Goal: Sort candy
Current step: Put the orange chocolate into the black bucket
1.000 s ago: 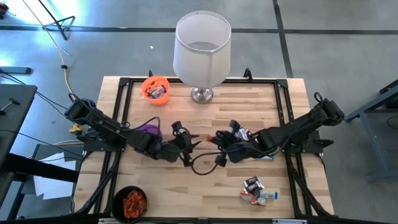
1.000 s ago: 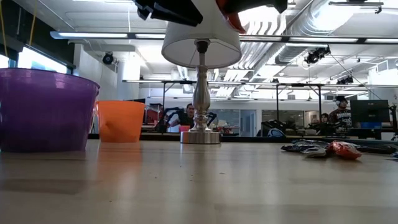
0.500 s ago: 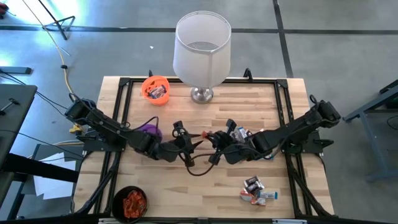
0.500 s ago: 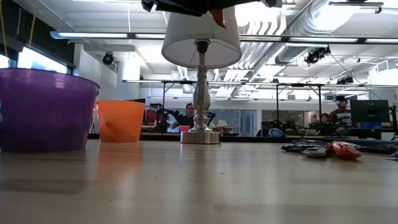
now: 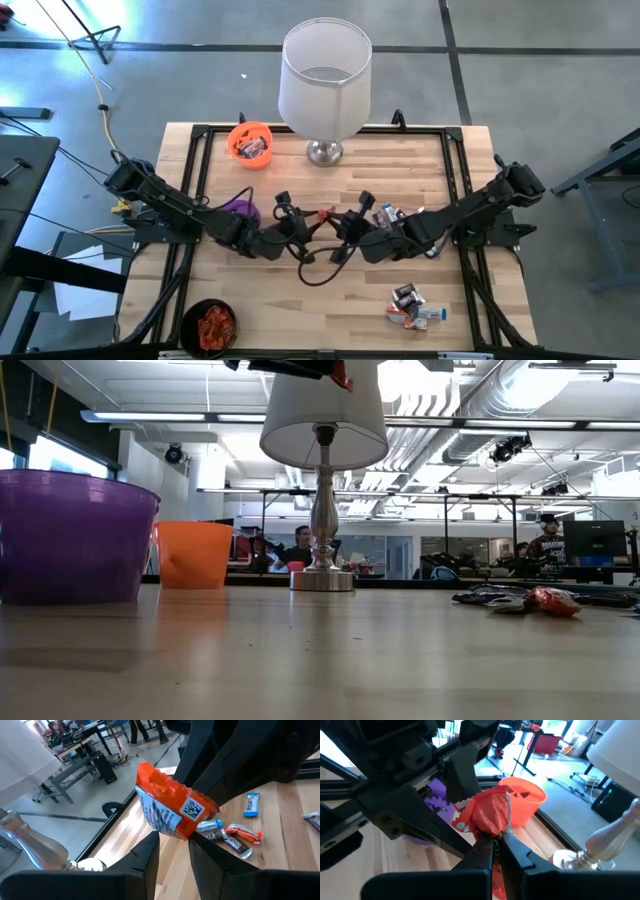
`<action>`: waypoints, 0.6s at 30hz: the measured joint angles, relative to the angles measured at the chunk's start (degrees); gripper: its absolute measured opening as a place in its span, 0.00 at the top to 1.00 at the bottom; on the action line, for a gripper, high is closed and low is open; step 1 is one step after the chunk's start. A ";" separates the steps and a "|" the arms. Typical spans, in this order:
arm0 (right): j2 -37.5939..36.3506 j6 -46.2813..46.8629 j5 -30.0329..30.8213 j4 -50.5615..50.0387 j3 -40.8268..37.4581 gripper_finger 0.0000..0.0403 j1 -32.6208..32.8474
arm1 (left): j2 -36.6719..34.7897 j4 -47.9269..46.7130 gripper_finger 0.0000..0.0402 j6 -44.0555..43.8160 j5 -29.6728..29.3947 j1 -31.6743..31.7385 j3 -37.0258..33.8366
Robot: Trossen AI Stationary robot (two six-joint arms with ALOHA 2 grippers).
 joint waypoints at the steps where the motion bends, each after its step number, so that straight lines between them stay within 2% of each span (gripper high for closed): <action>1: 0.00 -0.35 0.00 0.30 0.00 0.99 0.00 | 0.00 0.33 0.76 0.28 0.00 0.00 0.00; 7: 0.40 -1.19 0.83 1.66 0.02 0.99 -0.09 | 0.00 3.35 0.76 3.98 -0.28 0.00 -0.07; 18: 1.40 -6.58 3.89 3.59 0.02 0.99 -0.26 | 0.02 4.41 0.76 4.04 -0.33 -0.04 -0.15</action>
